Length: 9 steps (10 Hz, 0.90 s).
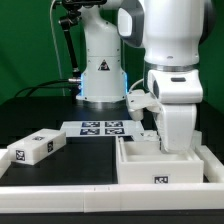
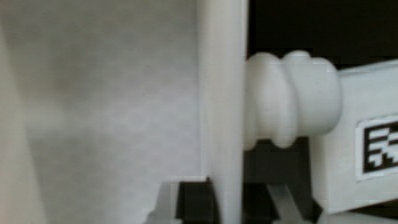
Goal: Assemble cabinet
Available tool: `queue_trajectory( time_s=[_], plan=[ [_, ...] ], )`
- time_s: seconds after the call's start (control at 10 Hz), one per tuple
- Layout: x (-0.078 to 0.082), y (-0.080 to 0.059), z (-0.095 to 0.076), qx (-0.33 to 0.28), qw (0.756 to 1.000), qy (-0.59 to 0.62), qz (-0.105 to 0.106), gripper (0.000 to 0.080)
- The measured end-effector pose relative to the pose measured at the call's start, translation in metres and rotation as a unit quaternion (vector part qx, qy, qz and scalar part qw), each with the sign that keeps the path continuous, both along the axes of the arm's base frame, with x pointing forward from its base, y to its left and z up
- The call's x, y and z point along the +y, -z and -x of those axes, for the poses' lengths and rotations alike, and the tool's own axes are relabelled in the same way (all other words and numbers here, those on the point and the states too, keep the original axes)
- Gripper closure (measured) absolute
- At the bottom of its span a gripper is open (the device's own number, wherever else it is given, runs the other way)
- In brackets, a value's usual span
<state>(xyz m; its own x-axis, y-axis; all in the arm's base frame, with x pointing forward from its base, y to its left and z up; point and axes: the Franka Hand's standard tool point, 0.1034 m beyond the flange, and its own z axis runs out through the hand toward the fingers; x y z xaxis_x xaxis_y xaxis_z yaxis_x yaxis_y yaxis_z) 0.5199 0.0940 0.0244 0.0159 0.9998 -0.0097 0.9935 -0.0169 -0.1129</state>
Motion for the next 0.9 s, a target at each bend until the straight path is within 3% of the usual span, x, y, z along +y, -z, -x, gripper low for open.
queue_trajectory(
  time_s=[0.5,0.9],
  plan=[
    [0.022,-0.001,-0.002,0.013,1.000,-0.003,0.001,0.0746],
    [0.014,-0.002,-0.001,0.016,1.000,-0.004,0.001,0.0746]
  ],
)
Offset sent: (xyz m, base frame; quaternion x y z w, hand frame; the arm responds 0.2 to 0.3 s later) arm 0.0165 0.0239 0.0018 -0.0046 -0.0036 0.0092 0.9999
